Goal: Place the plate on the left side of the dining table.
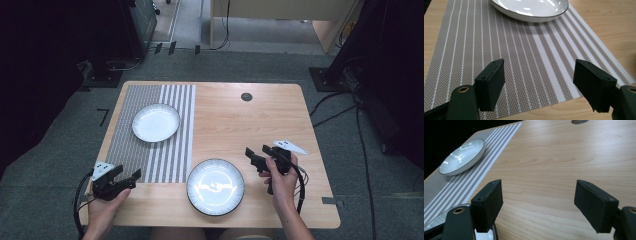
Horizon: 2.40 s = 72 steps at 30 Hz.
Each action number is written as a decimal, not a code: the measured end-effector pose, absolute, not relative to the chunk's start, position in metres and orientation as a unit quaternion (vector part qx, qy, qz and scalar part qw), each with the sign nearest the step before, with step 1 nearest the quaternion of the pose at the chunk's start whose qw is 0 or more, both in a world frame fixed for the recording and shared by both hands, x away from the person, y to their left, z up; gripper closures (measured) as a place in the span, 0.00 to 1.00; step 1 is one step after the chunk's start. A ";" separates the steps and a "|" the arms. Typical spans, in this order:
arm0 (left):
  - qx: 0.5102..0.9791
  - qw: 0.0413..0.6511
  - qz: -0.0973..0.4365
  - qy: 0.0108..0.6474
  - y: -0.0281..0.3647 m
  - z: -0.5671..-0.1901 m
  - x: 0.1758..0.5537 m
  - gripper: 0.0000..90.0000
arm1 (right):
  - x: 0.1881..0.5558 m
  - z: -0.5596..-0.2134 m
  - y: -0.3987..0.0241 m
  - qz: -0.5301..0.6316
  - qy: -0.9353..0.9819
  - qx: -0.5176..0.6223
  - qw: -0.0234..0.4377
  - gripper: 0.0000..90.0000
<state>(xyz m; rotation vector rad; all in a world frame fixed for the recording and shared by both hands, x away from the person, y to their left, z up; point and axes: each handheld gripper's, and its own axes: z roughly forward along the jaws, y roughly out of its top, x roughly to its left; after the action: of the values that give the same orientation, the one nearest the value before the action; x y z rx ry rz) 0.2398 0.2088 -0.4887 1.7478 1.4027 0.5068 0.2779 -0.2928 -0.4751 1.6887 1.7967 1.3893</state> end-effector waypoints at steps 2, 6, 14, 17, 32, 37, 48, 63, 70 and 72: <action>0.696 0.403 0.206 0.558 0.211 -0.493 0.238 0.28 | 0.274 -0.478 -0.298 0.483 0.625 0.594 0.156 0.26; 0.697 0.397 0.208 0.560 0.217 -0.498 0.233 0.28 | 0.268 -0.484 -0.310 0.479 0.622 0.598 0.163 0.26; 0.700 0.382 0.213 0.565 0.230 -0.505 0.227 0.28 | 0.255 -0.497 -0.336 0.473 0.611 0.610 0.177 0.26; 0.701 0.372 0.219 0.568 0.237 -0.507 0.227 0.27 | 0.250 -0.502 -0.347 0.471 0.604 0.617 0.179 0.26; 0.701 0.342 0.249 0.574 0.255 -0.511 0.228 0.27 | 0.230 -0.518 -0.390 0.448 0.581 0.650 0.196 0.26; 0.696 0.337 0.255 0.581 0.262 -0.511 0.230 0.27 | 0.225 -0.521 -0.404 0.442 0.573 0.660 0.202 0.26; 0.699 0.325 0.252 0.584 0.265 -0.514 0.233 0.26 | 0.214 -0.525 -0.424 0.425 0.562 0.678 0.207 0.26; 0.709 0.312 0.259 0.577 0.262 -0.517 0.234 0.24 | 0.207 -0.524 -0.424 0.345 0.602 0.676 0.249 0.23; 0.707 0.313 0.261 0.578 0.261 -0.517 0.234 0.24 | 0.208 -0.524 -0.421 0.338 0.611 0.671 0.250 0.20; 0.707 0.312 0.260 0.578 0.261 -0.517 0.234 0.24 | 0.209 -0.524 -0.420 0.335 0.615 0.668 0.252 0.19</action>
<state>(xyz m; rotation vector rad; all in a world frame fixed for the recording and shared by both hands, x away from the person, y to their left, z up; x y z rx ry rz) 0.2339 0.2611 -0.5172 1.8663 1.5252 0.6872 0.2086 -0.4202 -0.5240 1.8168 1.6711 0.9109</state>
